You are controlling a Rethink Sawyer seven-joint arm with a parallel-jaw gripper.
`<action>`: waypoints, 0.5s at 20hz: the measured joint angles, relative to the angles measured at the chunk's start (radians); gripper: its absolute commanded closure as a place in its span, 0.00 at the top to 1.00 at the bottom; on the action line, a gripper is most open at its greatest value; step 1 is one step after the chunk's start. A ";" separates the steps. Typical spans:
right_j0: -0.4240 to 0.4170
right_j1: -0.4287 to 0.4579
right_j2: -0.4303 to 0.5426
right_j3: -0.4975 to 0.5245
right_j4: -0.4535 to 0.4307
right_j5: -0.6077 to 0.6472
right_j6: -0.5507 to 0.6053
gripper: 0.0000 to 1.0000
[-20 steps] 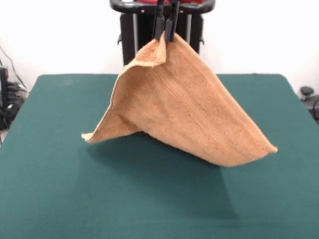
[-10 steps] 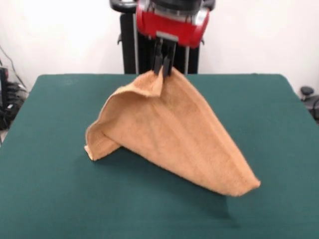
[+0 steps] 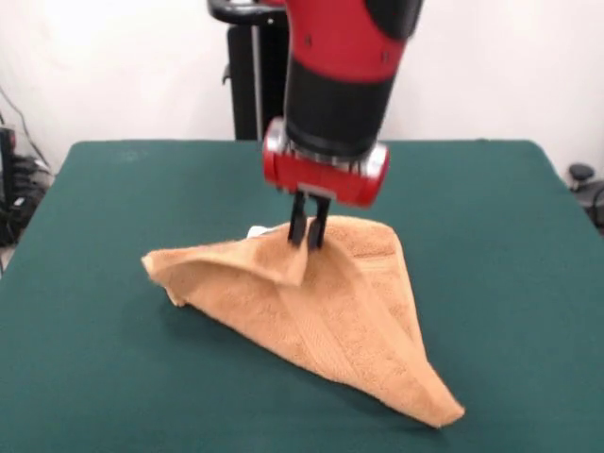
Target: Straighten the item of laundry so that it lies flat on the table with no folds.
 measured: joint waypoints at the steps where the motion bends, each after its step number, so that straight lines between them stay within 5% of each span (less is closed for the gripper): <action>1: 0.000 0.029 0.001 -0.025 -0.003 -0.005 0.000 0.00; 10: -0.001 0.132 0.006 -0.150 -0.030 -0.005 0.000 0.00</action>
